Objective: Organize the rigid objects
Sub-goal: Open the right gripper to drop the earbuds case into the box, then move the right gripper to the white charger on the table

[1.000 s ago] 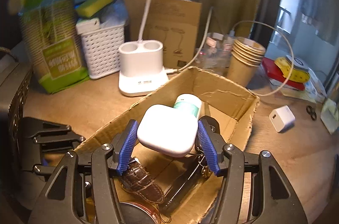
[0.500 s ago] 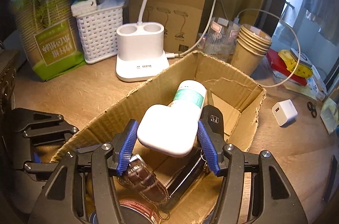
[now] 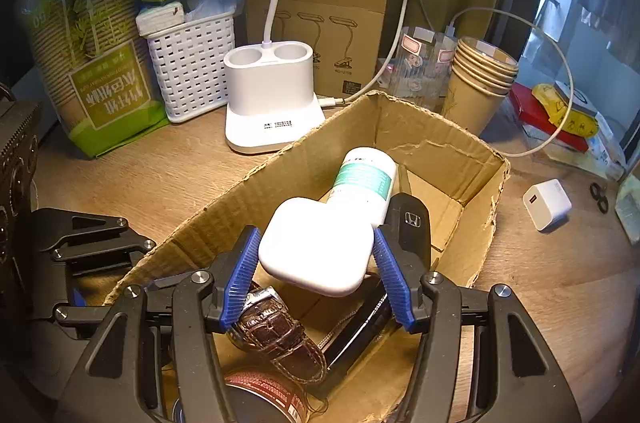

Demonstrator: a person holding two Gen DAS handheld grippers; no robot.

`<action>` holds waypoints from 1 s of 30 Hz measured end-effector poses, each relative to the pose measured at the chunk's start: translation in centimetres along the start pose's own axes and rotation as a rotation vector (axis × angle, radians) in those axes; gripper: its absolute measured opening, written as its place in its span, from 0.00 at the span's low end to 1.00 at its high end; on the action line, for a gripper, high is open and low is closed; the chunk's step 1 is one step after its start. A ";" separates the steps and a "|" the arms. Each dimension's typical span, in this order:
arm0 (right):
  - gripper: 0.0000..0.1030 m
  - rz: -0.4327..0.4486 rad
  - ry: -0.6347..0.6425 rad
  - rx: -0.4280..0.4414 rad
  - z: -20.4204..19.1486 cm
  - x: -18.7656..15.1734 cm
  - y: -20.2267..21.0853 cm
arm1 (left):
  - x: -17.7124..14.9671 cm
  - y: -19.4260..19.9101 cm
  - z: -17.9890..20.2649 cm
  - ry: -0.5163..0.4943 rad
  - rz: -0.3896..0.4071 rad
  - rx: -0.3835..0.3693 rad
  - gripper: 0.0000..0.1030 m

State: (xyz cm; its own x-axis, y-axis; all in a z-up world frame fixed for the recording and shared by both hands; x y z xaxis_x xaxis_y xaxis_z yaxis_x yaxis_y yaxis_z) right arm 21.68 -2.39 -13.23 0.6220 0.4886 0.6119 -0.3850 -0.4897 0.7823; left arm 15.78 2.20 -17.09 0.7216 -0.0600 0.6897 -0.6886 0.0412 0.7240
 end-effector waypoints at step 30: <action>0.65 0.170 -0.141 -0.052 6.4 1.0 5.0 | 0.0 0.0 0.2 0.000 0.000 0.003 0.12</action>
State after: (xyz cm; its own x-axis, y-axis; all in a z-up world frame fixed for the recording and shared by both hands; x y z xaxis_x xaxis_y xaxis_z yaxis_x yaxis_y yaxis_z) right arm 24.79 -8.98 -9.47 0.6328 0.2950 0.7159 -0.5249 -0.5164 0.6767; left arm 15.76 2.01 -17.10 0.7218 -0.0600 0.6895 -0.6886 0.0386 0.7241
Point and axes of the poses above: each gripper's, at about its wrist camera, not at the fingertips, and y roughly against the way its jaws point, z to its right, x to its top, the point moved 8 cm from there along -y, roughly the way its jaws point, and after that the axes turned 14 degrees about -y, right-handed, at the moved point
